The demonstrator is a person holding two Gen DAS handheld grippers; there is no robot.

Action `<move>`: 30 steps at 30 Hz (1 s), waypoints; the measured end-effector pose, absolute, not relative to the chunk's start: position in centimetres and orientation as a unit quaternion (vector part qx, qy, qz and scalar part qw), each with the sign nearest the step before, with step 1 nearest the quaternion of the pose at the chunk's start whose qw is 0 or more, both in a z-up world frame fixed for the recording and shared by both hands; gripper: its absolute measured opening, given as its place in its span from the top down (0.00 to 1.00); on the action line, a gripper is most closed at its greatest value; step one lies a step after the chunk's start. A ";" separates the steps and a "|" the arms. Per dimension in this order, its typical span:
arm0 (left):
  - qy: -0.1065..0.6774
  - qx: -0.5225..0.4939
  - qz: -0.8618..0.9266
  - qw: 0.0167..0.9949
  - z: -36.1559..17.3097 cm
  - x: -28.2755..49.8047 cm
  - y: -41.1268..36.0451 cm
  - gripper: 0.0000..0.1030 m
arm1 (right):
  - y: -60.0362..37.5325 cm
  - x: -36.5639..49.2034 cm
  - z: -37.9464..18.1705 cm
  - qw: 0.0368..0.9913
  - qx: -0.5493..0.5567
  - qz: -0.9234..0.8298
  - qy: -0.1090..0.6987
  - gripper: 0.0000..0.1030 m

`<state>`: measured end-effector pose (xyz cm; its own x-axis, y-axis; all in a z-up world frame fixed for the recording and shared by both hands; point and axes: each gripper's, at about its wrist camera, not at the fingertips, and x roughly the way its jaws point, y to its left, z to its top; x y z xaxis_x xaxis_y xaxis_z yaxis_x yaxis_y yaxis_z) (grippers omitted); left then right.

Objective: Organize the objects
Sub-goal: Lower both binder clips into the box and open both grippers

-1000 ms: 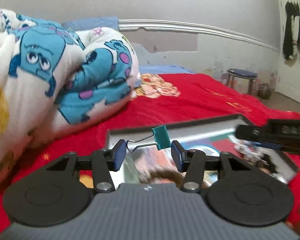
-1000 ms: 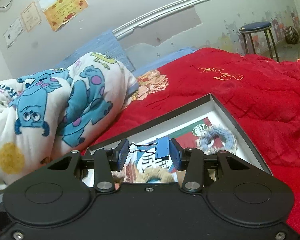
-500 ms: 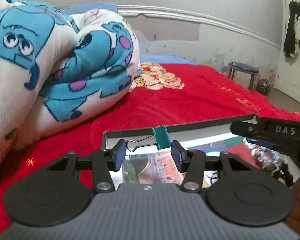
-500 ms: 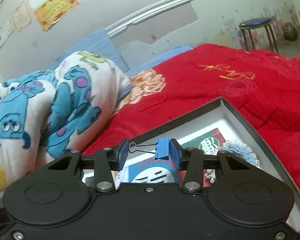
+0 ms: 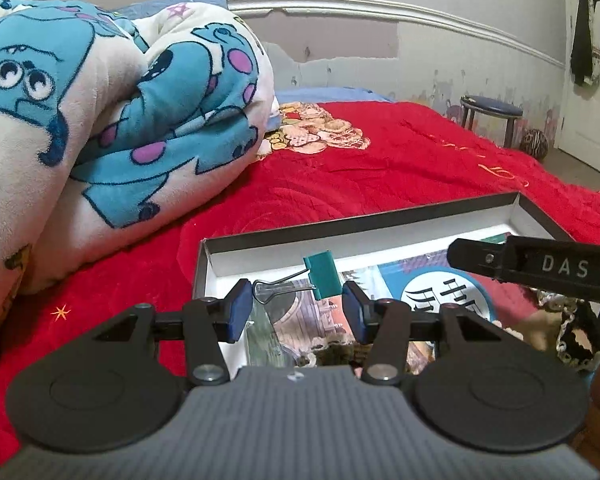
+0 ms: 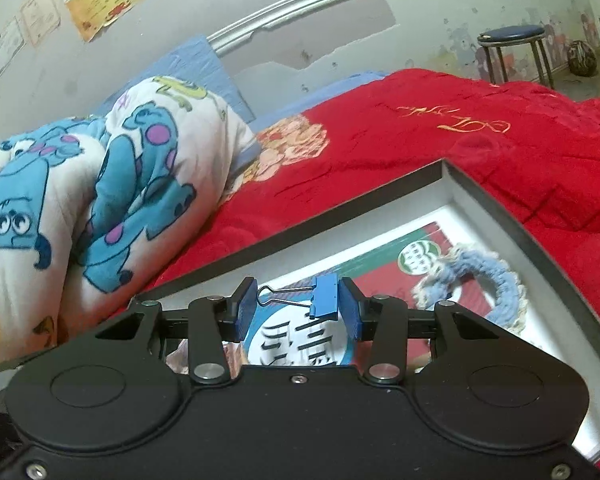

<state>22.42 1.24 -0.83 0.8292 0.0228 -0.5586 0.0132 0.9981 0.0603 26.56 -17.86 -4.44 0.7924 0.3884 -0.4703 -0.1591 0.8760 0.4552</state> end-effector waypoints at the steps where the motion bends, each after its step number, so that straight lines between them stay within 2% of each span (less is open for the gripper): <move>1: 0.293 0.031 0.002 0.956 -0.8 22.4 1.2 0.47 | -17.7 26.6 -4.4 0.926 0.196 0.149 0.287 0.58; 25: 0.310 0.018 -0.011 0.951 -1.0 22.6 1.2 0.46 | -17.1 26.9 -4.5 0.919 0.177 0.147 0.320 0.57; 30: 0.311 0.021 -0.013 0.950 -1.0 22.6 1.1 0.42 | -17.1 26.9 -4.5 0.919 0.179 0.147 0.318 0.57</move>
<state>22.63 1.07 -1.01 0.8067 -0.0114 -0.5909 0.0377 0.9988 0.0322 26.91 -17.13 -4.50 0.7542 0.3840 -0.5327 -0.1560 0.8928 0.4227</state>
